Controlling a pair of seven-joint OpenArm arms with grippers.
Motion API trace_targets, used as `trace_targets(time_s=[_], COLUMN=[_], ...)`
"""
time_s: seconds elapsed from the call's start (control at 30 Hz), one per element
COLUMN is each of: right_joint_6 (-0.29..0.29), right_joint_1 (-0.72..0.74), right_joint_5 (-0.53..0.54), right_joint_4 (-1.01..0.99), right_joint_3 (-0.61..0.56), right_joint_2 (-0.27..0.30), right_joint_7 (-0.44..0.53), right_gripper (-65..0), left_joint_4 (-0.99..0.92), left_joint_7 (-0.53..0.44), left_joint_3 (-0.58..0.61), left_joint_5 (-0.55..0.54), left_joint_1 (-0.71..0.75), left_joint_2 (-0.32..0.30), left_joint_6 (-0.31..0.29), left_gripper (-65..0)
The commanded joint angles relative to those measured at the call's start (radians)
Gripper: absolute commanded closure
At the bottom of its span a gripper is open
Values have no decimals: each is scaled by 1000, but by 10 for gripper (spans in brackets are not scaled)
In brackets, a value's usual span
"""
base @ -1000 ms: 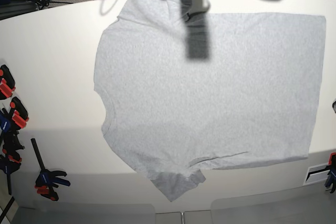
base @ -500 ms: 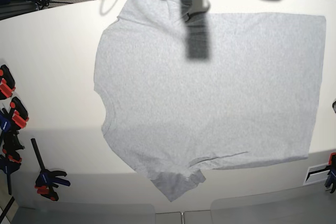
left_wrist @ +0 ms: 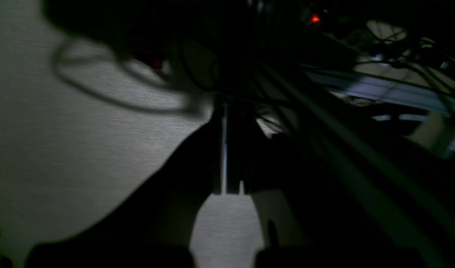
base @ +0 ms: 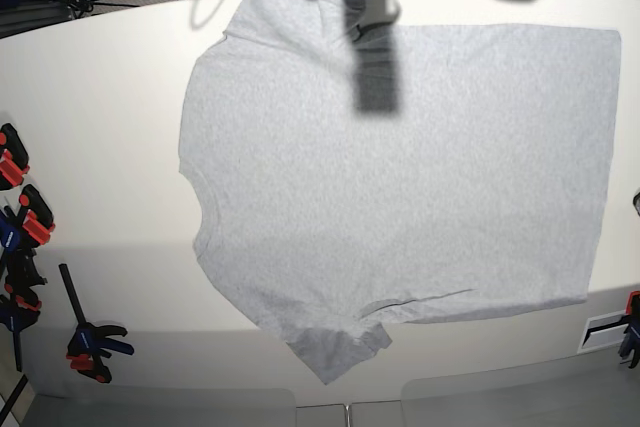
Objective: Fold the T-shirt properly
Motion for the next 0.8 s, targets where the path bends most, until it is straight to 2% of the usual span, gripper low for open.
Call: trace_targets(time_s=[0.0, 0.17, 0.37, 0.5, 0.77], right_joint_6=[-9, -8, -6, -6, -6], right_joint_1=[-3, -3, -46, -136, -410], right_joint_5=[4, 4, 4, 4, 5], right_joint_4=[4, 4, 24, 107, 386], right_joint_3=[0, 0, 0, 0, 0], right_joint_2=[12, 56, 116, 164, 272], right_joint_7=[11, 11, 11, 14, 19], right_gripper=[0, 0, 0, 0, 0], left_joint_4=[9, 103, 274, 410, 711], left_joint_7=[-3, -3, -3, -3, -2], left_joint_3=[0, 0, 0, 0, 0], left_joint_5=[2, 1, -69, -122, -122], left_joint_1=[18, 114, 285, 404, 661], left_joint_2=[-8, -36, -50, -61, -102], left_joint_6=[4, 4, 3, 3, 0], left_gripper=[0, 0, 0, 0, 0])
